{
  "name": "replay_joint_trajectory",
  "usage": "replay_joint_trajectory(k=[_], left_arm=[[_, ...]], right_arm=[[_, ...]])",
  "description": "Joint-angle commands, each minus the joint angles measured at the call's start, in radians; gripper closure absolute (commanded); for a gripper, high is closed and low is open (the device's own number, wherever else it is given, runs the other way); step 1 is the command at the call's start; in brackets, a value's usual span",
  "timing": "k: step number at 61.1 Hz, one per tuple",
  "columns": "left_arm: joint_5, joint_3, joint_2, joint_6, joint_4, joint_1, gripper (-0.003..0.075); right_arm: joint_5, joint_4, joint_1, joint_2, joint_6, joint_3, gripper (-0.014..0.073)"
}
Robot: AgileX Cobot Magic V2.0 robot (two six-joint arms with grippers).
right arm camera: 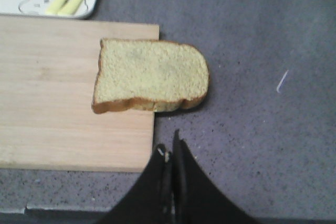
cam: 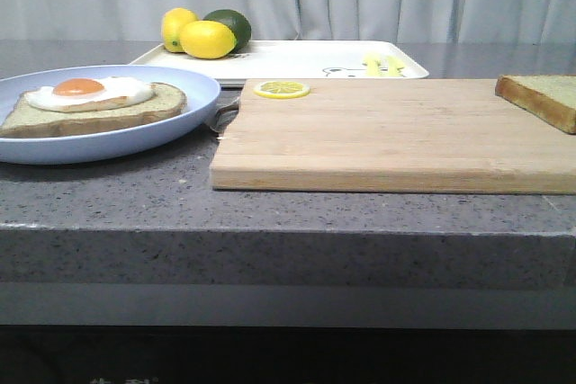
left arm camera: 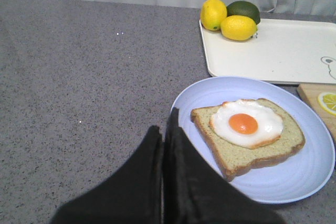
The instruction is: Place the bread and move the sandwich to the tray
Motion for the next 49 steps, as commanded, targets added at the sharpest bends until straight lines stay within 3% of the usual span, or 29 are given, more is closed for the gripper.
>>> replay_joint_trajectory(k=[1, 15, 20, 24, 28, 35, 40, 49], left_arm=[[-0.084, -0.017, 0.036, -0.002, 0.0, 0.001, 0.0738], [-0.065, -0.006, 0.08, -0.002, 0.0, 0.001, 0.0737], [-0.069, -0.006, 0.08, -0.002, 0.014, 0.001, 0.0715], [-0.069, -0.006, 0.08, -0.002, 0.028, 0.001, 0.0646], [-0.074, -0.006, 0.08, -0.002, 0.028, 0.001, 0.0518], [-0.076, -0.006, 0.08, -0.002, 0.028, 0.001, 0.0297], [-0.074, -0.006, 0.08, -0.002, 0.028, 0.001, 0.0207], [-0.074, -0.006, 0.08, -0.002, 0.028, 0.001, 0.0206]], right_arm=[[-0.056, -0.014, 0.002, 0.055, -0.005, -0.033, 0.0712], [-0.034, -0.014, 0.002, 0.145, -0.005, -0.033, 0.0705], [-0.025, -0.014, 0.002, 0.167, -0.005, -0.033, 0.0608], [-0.024, -0.014, 0.002, 0.175, -0.005, -0.033, 0.0469], [-0.029, -0.014, 0.002, 0.18, -0.005, -0.033, 0.0275], [-0.049, -0.013, 0.002, 0.18, -0.005, -0.033, 0.0062], [-0.051, -0.01, 0.002, 0.18, -0.005, -0.033, 0.0035], [-0.041, 0.006, 0.002, 0.18, -0.005, -0.034, 0.0062]])
